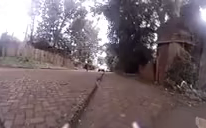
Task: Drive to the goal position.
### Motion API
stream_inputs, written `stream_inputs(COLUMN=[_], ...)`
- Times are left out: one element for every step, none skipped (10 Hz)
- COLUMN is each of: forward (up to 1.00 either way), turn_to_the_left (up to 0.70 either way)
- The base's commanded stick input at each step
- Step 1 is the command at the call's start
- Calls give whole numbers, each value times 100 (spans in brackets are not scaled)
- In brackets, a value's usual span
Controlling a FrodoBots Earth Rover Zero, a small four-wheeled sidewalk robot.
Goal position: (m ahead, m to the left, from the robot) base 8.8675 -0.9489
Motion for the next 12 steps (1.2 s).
stream_inputs(forward=[30,30,30,30,30,30,30,30,30,30,30,30], turn_to_the_left=[-60,-60,-60,-60,-60,-60,-60,-60,-60,-60,-60,-60])
